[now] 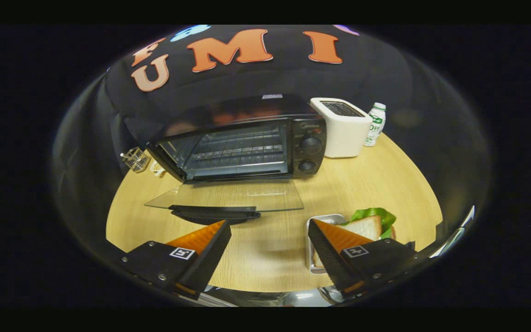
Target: Open the toaster oven, put the food inside, and close the toaster oven door.
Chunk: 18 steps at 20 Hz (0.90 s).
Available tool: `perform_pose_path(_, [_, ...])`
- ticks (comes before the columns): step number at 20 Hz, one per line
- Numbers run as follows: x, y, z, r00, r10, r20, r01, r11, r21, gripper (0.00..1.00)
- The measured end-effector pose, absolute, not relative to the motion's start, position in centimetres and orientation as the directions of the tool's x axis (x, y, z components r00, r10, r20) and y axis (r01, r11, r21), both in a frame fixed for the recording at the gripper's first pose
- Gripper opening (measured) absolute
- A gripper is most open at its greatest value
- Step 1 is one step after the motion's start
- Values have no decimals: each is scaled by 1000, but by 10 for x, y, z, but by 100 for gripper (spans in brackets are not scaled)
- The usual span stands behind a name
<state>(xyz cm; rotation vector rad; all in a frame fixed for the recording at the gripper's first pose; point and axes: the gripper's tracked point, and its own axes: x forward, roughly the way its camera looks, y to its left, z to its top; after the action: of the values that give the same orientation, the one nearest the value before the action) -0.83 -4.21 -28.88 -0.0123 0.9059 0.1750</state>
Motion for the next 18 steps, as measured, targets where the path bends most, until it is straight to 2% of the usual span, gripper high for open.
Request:
perform_pose_path(4, [16,-77,-261,657,98,-747,-96,994,46,100])
perform_pose_path(10, [74,-44,-222,813,82,-577,-47,996,76,99])
perform_pose_path(14, [92,15,-239,805,136,-577,-132,990,49,99])
perform_pose_path(18, [89,34,-275,770,109,-629,-160,987,-25,100])
